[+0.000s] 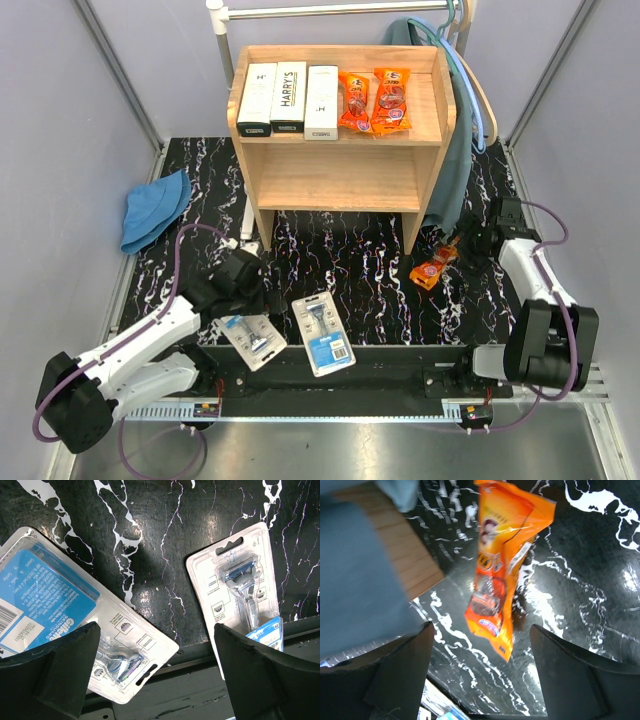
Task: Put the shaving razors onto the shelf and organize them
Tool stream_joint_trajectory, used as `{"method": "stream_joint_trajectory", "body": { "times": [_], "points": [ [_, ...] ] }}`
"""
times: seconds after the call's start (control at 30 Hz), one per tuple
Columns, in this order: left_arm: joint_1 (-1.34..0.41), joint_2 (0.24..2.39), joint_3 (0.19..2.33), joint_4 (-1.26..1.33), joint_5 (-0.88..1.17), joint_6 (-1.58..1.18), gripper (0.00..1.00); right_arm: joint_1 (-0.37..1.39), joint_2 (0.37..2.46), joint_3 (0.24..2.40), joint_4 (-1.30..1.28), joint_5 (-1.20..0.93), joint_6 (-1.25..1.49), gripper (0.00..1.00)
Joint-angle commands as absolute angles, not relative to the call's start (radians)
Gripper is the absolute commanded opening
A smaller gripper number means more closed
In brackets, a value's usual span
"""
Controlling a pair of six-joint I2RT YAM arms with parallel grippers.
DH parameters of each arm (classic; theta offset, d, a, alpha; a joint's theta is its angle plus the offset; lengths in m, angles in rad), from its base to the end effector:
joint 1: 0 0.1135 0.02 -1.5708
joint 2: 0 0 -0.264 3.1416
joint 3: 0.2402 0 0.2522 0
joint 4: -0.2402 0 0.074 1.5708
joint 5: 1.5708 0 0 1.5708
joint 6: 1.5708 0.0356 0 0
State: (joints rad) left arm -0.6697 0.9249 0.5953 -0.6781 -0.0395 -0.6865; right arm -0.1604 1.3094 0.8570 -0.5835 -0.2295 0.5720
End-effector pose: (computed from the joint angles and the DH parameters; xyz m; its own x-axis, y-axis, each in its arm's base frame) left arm 0.1348 -0.1049 0.2091 -0.8955 -0.0988 -0.4341 0.0468 0.9488 -0.3125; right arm 0.2517 -0.0325 0.2219 -0.6919 0.6459 -0.3227 0.4943 0.7495 0.4405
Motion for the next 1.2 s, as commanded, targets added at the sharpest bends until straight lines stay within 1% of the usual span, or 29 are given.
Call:
{"method": "stream_joint_trajectory", "body": {
  "times": [0.0,0.1,0.2,0.23,0.33,0.37,0.43,0.5,0.57,0.6,0.67,0.7,0.77,0.9,1.0,1.17],
  "points": [
    [-0.675,0.928,0.595,-0.638,-0.021,-0.689,0.99,-0.175,1.367,0.841,-0.503,-0.268,0.535,0.86],
    [-0.673,0.937,0.598,-0.637,-0.021,-0.687,0.99,-0.179,1.407,0.839,-0.486,-0.250,0.522,0.86],
    [-0.673,0.939,0.595,-0.634,-0.021,-0.689,0.99,-0.183,1.456,0.842,-0.468,-0.249,0.508,0.80],
    [-0.675,0.939,0.594,-0.632,-0.021,-0.689,0.99,-0.183,1.465,0.844,-0.463,-0.250,0.505,0.76],
    [-0.673,0.939,0.592,-0.632,-0.017,-0.689,0.99,-0.184,1.494,0.838,-0.446,-0.258,0.505,0.75],
    [-0.673,0.937,0.592,-0.632,-0.018,-0.689,0.99,-0.184,1.500,0.838,-0.434,-0.259,0.505,0.71],
    [-0.673,0.939,0.594,-0.629,-0.020,-0.689,0.99,-0.184,1.525,0.834,-0.425,-0.261,0.497,0.68],
    [-0.673,0.943,0.597,-0.630,-0.015,-0.686,0.99,-0.184,1.539,0.834,-0.417,-0.261,0.486,0.56],
    [-0.673,0.945,0.598,-0.630,-0.011,-0.684,0.99,-0.184,1.551,0.824,-0.402,-0.268,0.480,0.41],
    [-0.673,0.942,0.597,-0.630,-0.009,-0.684,0.99,-0.184,1.549,0.813,-0.397,-0.275,0.477,0.25],
    [-0.673,0.937,0.597,-0.630,-0.011,-0.687,0.99,-0.184,1.536,0.805,-0.391,-0.273,0.476,0.18],
    [-0.673,0.936,0.595,-0.630,-0.011,-0.687,0.99,-0.184,1.529,0.802,-0.393,-0.273,0.476,0.10],
    [-0.673,0.934,0.597,-0.630,-0.008,-0.686,0.99,-0.184,1.516,0.801,-0.394,-0.272,0.466,0.06],
    [-0.673,0.936,0.603,-0.630,-0.005,-0.683,0.99,-0.184,1.487,0.807,-0.416,-0.287,0.450,0.04],
    [-0.673,0.931,0.614,-0.630,-0.006,-0.681,0.99,-0.184,1.424,0.810,-0.455,-0.310,0.436,0.03],
    [-0.673,0.908,0.647,-0.629,0.046,-0.678,0.99,-0.184,1.240,0.825,-0.592,-0.342,0.388,0.03]
  ]
}}
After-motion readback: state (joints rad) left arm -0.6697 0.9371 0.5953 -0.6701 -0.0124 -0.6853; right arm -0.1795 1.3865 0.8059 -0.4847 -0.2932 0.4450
